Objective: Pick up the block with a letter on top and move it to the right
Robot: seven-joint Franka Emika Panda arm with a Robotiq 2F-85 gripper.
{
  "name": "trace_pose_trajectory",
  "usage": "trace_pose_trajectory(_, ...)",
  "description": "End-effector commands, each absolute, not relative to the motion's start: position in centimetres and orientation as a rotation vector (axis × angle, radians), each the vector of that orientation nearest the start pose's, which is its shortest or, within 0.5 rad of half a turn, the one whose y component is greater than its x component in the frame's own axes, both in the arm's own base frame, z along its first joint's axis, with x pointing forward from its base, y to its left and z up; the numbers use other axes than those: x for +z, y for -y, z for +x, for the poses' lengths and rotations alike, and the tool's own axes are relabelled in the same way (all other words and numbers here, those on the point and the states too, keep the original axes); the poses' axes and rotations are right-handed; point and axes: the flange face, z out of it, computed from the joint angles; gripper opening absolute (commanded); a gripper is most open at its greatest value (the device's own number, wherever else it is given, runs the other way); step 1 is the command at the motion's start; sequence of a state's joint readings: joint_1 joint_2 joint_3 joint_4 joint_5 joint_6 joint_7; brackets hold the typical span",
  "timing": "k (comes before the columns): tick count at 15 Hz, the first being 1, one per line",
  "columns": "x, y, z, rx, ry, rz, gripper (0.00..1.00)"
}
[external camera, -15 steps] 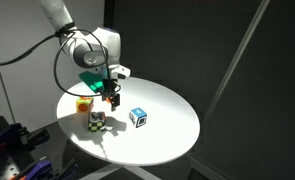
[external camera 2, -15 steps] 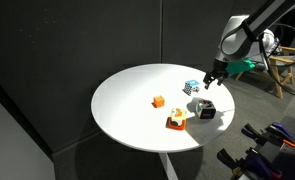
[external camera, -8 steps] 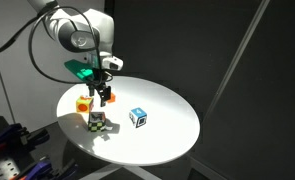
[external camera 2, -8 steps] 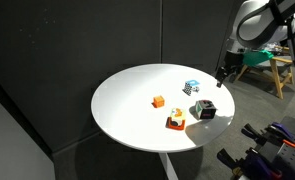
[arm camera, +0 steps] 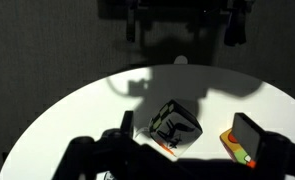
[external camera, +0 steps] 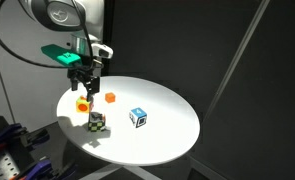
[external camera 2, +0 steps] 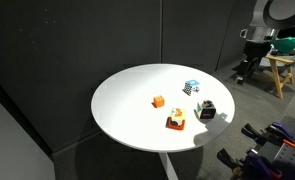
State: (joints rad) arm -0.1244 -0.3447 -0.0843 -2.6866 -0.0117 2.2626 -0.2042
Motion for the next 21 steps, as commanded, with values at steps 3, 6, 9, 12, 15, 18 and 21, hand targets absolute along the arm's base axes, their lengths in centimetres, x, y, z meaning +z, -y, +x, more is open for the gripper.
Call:
trace_pose_trajectory(3,34.5,7.3,36.3,0.013,0.129,-3.099,1.00)
trace_pose_trajectory(6,33.3,6.2,37.3,-0.009,0.128,-3.100,1.00)
trace_pose_trajectory(9,31.7,5.0,38.7,-0.049,0.137,-3.101,1.00)
trace_pose_trajectory(12,30.0,3.9,40.3,-0.070,0.139,-3.094,1.00)
trace_pose_trajectory(15,28.1,3.1,41.8,-0.091,0.147,-3.084,1.00)
trace_pose_trajectory(18,26.2,2.6,43.3,-0.085,0.137,-3.086,1.00)
trace_pose_trajectory(21,24.5,2.4,44.7,-0.079,0.119,-3.090,1.00)
